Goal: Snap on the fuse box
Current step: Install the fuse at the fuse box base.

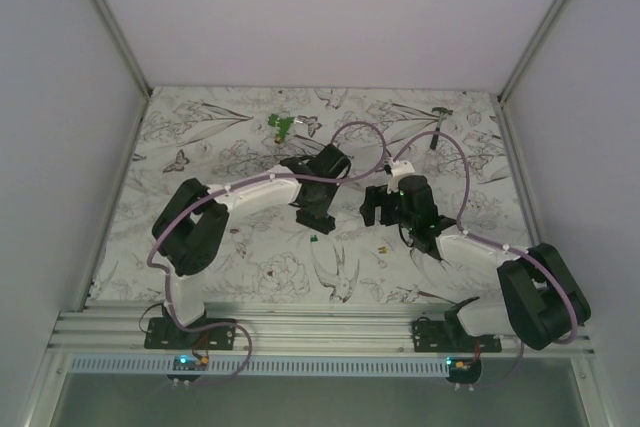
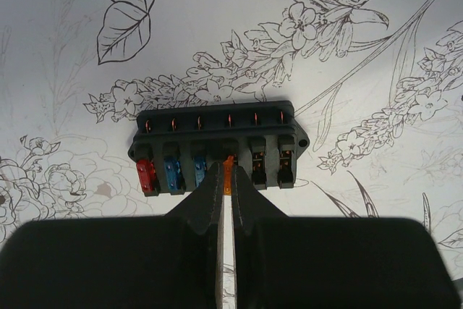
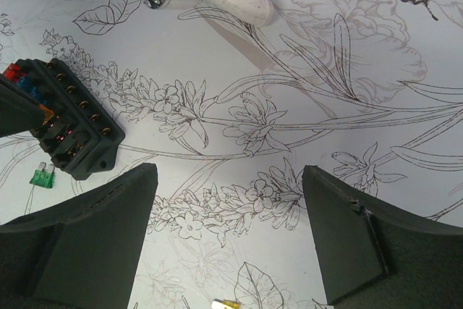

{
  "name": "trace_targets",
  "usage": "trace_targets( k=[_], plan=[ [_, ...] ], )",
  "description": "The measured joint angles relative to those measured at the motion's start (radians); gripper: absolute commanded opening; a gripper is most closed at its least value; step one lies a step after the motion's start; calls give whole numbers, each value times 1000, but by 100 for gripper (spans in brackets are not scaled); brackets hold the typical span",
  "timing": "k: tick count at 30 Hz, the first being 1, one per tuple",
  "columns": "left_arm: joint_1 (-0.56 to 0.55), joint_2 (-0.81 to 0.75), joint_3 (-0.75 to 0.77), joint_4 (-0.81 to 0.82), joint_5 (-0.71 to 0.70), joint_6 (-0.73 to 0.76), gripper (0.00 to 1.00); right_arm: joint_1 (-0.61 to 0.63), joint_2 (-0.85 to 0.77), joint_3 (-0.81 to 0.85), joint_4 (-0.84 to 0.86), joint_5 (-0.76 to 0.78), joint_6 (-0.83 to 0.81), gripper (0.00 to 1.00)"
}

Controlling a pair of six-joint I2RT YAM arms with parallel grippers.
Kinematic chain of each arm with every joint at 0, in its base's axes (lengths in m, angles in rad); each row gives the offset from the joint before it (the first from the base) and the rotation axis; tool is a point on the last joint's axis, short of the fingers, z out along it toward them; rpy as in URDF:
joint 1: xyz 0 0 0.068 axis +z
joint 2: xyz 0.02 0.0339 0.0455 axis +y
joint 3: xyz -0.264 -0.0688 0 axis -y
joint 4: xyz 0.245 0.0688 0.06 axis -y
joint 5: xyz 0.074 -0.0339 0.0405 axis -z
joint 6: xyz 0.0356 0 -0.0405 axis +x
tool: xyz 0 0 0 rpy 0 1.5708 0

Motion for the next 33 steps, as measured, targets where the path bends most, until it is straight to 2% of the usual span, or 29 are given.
trace_targets(
  k=[33],
  plan=[
    [-40,-108,-194,233,-60,42,0,-1,-37,-45,51,2,1,89]
  ],
)
